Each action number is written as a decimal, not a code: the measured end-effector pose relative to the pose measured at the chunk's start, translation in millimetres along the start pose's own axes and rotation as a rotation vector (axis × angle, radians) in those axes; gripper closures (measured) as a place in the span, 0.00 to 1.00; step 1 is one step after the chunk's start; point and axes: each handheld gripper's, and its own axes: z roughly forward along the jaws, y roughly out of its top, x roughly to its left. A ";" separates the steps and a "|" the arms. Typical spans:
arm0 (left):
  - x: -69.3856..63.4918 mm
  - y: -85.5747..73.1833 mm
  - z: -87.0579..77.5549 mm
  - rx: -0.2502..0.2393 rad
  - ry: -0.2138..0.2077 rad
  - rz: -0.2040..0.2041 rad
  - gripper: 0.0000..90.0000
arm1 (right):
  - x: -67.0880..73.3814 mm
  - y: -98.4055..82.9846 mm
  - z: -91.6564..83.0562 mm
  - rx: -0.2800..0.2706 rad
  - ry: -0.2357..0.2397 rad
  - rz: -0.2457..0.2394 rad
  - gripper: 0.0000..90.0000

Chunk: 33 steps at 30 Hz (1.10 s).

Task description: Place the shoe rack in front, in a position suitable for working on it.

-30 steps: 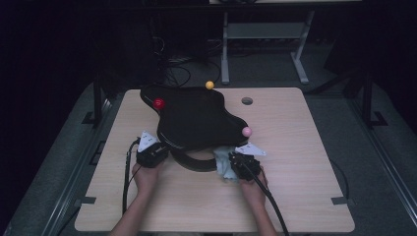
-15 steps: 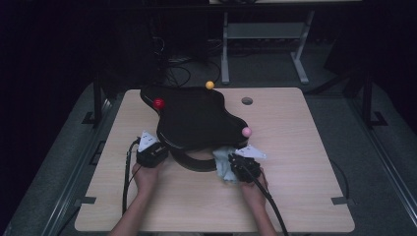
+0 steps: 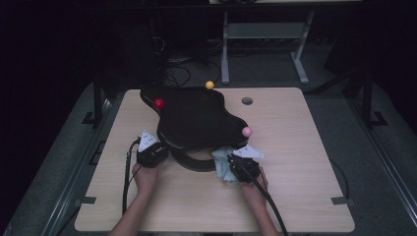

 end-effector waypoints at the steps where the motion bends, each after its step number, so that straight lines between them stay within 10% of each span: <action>1: -0.3 0.1 -0.2 0.001 -0.002 0.001 0.83 | -1.9 0.2 0.0 0.000 -0.003 0.002 0.93; 25: -0.5 0.3 0.6 0.000 -0.004 0.006 0.83 | -59.4 -10.9 -49.4 -0.143 -0.139 0.185 0.94; 33: -0.7 0.3 0.5 0.001 -0.004 0.005 0.83 | -55.6 0.1 -24.7 -0.073 -0.117 0.155 0.94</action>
